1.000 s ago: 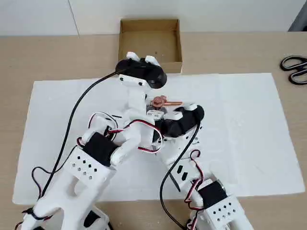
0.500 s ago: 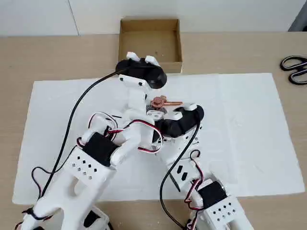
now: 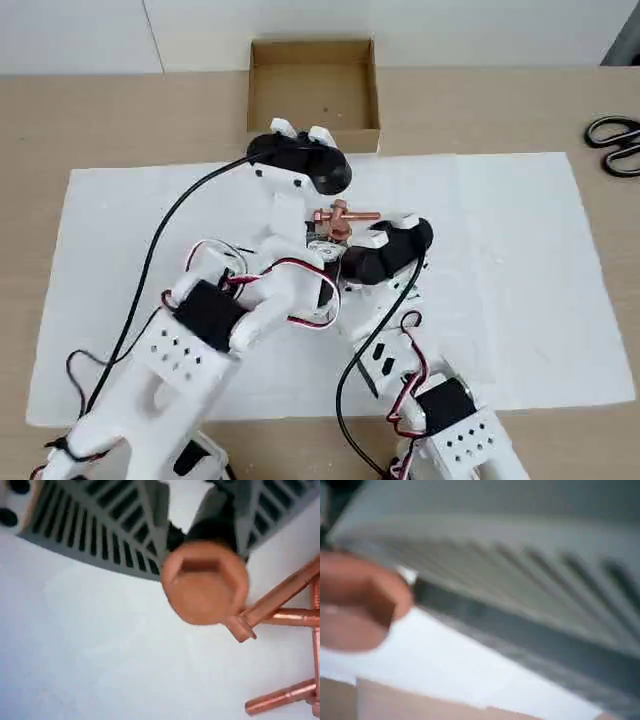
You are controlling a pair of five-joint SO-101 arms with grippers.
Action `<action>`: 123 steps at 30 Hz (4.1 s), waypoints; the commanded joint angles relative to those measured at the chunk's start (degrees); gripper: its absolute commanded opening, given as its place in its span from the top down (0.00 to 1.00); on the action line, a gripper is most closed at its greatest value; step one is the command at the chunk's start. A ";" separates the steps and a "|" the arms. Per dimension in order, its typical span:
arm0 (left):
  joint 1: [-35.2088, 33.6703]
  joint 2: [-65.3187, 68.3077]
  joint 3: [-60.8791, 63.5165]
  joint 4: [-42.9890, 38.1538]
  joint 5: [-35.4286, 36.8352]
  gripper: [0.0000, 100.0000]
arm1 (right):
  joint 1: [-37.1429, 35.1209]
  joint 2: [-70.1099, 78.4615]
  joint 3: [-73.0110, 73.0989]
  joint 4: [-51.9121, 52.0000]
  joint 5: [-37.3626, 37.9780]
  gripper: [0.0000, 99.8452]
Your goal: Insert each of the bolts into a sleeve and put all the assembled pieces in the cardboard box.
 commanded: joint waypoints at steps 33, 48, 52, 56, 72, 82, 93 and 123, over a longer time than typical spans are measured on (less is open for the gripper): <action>-29.63 -18.20 5.93 12.22 -0.53 0.82 | 13.05 6.90 -24.18 15.78 3.16 1.00; -31.12 -18.37 8.13 12.31 -0.53 0.82 | 17.19 63.78 -74.46 4.26 5.63 1.00; -31.12 -18.37 8.13 12.40 -0.53 0.82 | 19.21 80.57 -86.68 -0.92 5.63 1.00; -31.12 -18.37 8.13 12.40 -0.53 0.82 | 20.26 96.13 -99.60 -2.68 5.19 1.00; -31.21 -18.37 8.22 12.40 -0.53 0.82 | 17.19 126.73 -127.21 -5.23 5.27 1.00; -31.03 -18.37 8.22 12.40 -0.53 0.82 | 17.10 130.51 -127.21 -5.23 5.45 0.79; -30.86 -18.37 8.22 12.40 -0.53 0.82 | 17.10 127.87 -129.76 -4.70 5.54 0.76; -31.21 -18.46 7.78 11.96 -0.62 0.82 | 11.47 88.04 -129.49 65.01 5.19 0.76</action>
